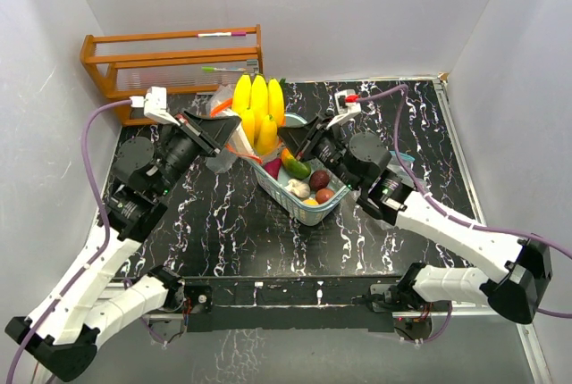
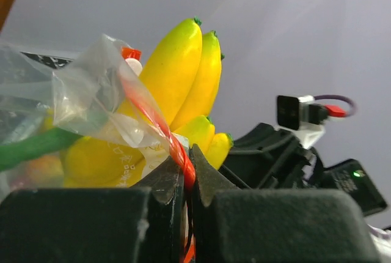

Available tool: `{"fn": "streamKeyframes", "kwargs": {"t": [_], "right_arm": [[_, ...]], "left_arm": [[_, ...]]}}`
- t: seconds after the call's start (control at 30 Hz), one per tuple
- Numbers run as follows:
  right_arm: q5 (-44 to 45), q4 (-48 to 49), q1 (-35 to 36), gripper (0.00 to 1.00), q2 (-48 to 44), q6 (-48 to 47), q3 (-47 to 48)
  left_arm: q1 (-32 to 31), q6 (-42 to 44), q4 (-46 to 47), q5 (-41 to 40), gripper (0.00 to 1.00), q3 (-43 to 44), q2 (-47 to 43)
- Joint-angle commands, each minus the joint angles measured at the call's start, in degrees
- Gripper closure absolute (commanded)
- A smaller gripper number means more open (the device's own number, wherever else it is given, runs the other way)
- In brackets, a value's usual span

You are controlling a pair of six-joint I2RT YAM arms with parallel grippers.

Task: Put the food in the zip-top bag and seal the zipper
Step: Place the fake fruit in the zipper food storage bag.

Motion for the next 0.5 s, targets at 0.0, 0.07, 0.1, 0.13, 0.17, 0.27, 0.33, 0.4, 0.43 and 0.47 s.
{"fn": "streamKeyframes", "kwargs": {"t": [0.0, 0.07, 0.1, 0.13, 0.17, 0.27, 0.33, 0.4, 0.43, 0.47], "right_arm": [[1.27, -2.78, 3.42, 0.92, -1.65, -8.04, 5.97], [1.07, -4.6, 3.91, 0.92, -1.77, -9.12, 7.06], [0.36, -5.54, 4.36, 0.92, -2.07, -9.56, 7.64], [-0.13, -5.81, 5.02, 0.92, -2.55, -10.15, 8.13], [-0.13, -6.09, 5.72, 0.92, -2.99, -11.04, 8.58], [3.67, -10.45, 6.07, 0.92, -2.59, -13.6, 11.97], [6.44, -14.29, 6.07, 0.92, -1.76, -14.93, 15.43], [6.92, -16.55, 6.02, 0.92, -1.13, -15.97, 18.42], [6.98, -17.05, 6.04, 0.92, -0.84, -16.49, 19.62], [6.95, -17.34, 6.04, 0.92, -0.59, -17.05, 20.4]], "left_arm": [[-0.25, 8.44, -0.83, -7.22, 1.0, 1.54, 3.22], [-0.19, 10.92, -0.75, -12.55, 1.0, 1.96, 4.76], [-0.26, 11.84, -0.7, -14.78, 1.0, 2.2, 5.52], [-0.27, 12.88, -0.87, -16.93, 1.0, 2.8, 6.33], [-0.24, 13.77, -0.86, -18.45, 1.0, 3.49, 7.22], [-0.26, 15.58, -2.04, -21.75, 1.0, 6.86, 9.79], [-0.26, 17.56, -4.63, -23.82, 1.0, 10.36, 12.24], [-0.19, 19.74, -7.5, -25.38, 1.0, 13.48, 13.99], [-0.24, 20.27, -8.32, -25.21, 1.0, 14.24, 14.37], [-0.24, 20.55, -8.4, -24.7, 1.0, 14.38, 14.27]]}}
